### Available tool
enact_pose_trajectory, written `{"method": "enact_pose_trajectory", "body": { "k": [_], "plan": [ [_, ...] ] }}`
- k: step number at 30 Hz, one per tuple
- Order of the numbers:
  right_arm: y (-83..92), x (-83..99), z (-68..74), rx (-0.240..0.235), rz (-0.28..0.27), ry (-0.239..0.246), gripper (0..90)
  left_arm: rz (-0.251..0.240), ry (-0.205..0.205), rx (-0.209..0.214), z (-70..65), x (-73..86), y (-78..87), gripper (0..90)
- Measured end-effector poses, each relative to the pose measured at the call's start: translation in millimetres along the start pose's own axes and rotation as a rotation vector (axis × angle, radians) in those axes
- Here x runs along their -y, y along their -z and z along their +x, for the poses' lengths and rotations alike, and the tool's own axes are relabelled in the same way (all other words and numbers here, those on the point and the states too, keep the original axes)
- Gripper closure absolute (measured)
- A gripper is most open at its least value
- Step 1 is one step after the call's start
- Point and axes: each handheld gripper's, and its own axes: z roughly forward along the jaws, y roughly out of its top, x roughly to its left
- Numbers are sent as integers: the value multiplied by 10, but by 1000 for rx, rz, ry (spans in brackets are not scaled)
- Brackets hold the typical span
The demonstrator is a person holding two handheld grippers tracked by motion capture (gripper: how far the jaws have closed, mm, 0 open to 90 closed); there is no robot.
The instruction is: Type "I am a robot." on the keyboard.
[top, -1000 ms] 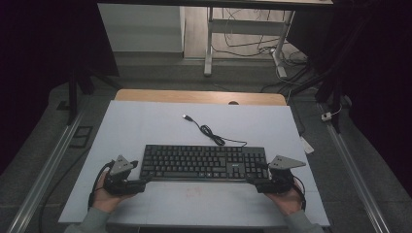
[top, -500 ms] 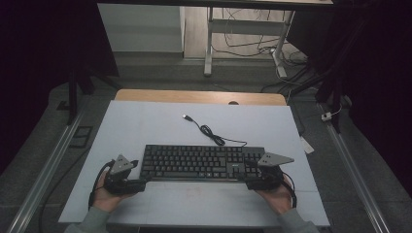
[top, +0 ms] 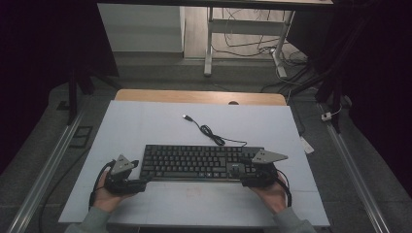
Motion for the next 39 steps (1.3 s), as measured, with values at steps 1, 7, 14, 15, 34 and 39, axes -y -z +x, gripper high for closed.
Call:
{"method": "enact_pose_trajectory", "body": {
  "k": [1,7,14,15,34,39],
  "plan": [
    [-24,-21,9,0,-1,7,383,1,1,0,0,1,-2,245],
    [-98,-80,43,-11,-7,11,442,1,2,0,-2,-1,-7,246],
    [-214,-170,121,-23,-2,41,573,1,0,1,-4,-3,-8,246],
    [-237,-182,130,-30,-4,41,594,1,-1,0,-5,-4,-8,246],
    [-582,-352,310,-92,26,102,896,4,5,-6,2,-3,-17,257],
    [-632,-372,328,-89,34,101,897,0,34,-20,23,-3,-26,304]
  ]
}}
